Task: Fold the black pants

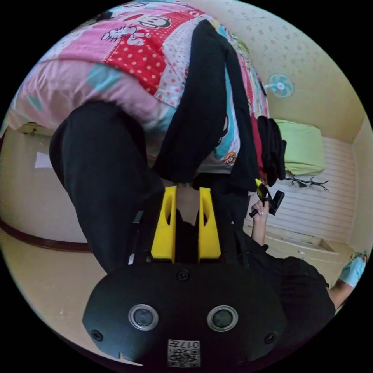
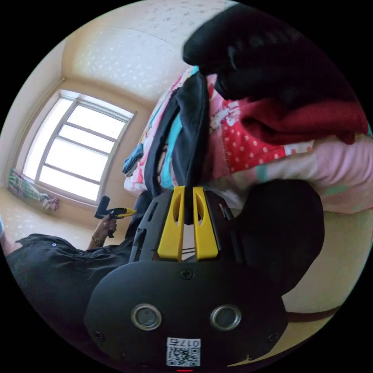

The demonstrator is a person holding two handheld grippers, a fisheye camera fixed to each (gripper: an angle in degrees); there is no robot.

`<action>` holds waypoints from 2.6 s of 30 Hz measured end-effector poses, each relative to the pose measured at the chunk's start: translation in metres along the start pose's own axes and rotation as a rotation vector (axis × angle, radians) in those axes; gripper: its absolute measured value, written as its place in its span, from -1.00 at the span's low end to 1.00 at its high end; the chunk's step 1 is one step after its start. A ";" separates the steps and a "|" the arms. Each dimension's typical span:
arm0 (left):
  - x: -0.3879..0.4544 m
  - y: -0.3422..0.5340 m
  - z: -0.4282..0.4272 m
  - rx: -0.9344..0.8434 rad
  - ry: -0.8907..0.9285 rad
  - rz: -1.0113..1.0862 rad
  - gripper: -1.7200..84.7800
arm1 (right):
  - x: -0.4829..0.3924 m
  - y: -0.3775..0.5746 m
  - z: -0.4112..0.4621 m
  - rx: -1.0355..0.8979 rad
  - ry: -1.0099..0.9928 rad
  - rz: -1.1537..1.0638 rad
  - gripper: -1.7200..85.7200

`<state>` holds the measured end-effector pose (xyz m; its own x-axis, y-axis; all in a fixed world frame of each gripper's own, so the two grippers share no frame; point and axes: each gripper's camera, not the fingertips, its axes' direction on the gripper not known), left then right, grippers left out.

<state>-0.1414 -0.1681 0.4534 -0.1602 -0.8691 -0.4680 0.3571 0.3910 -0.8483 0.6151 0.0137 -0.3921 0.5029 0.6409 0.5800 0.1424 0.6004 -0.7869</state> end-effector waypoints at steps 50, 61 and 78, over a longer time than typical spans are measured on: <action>-0.027 -0.134 0.042 0.055 0.525 0.287 -0.91 | 0.259 -0.497 0.238 0.203 -0.071 0.128 -0.88; -0.089 -0.093 0.010 0.149 0.450 0.034 -0.87 | 0.157 -0.455 0.378 -0.005 -0.257 -0.020 -0.82; -0.040 -0.157 0.007 0.130 0.206 0.258 -0.65 | 0.231 0.012 0.265 -0.222 -0.230 -0.085 -0.77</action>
<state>-0.1843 -0.1969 0.6075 -0.2270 -0.6620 -0.7143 0.5217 0.5367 -0.6632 0.5069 0.2963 -0.2119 0.2789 0.6993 0.6582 0.3706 0.5539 -0.7455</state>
